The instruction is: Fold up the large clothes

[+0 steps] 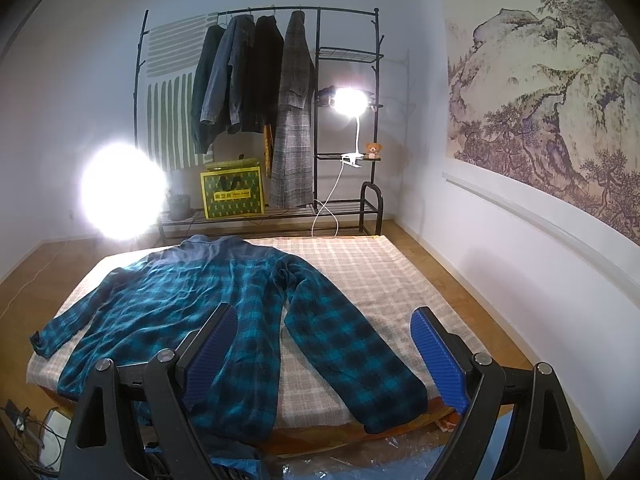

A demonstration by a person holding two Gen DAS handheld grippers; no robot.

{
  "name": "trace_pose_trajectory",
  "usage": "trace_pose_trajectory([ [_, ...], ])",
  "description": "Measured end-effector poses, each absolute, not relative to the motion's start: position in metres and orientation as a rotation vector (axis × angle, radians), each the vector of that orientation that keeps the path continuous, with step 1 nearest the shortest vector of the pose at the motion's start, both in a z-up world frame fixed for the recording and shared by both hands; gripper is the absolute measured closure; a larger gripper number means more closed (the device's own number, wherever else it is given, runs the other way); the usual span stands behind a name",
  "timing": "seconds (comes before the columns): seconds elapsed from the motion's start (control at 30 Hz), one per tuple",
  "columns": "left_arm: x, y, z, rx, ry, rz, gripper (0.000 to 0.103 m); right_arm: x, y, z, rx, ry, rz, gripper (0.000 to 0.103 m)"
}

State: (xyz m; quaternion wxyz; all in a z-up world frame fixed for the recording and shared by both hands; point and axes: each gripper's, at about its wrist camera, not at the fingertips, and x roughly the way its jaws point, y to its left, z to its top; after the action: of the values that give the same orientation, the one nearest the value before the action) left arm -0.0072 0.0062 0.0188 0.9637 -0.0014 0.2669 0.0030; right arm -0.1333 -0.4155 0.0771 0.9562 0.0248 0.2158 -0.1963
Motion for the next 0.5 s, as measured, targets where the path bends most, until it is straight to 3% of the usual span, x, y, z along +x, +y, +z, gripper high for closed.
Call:
trace_pose_trajectory([
  [0.5, -0.0078, 0.0057, 0.0242, -0.001, 0.534, 0.004, 0.0, -0.1364, -0.4172, 0.0741, 0.051, 0.433, -0.403, 0.012],
])
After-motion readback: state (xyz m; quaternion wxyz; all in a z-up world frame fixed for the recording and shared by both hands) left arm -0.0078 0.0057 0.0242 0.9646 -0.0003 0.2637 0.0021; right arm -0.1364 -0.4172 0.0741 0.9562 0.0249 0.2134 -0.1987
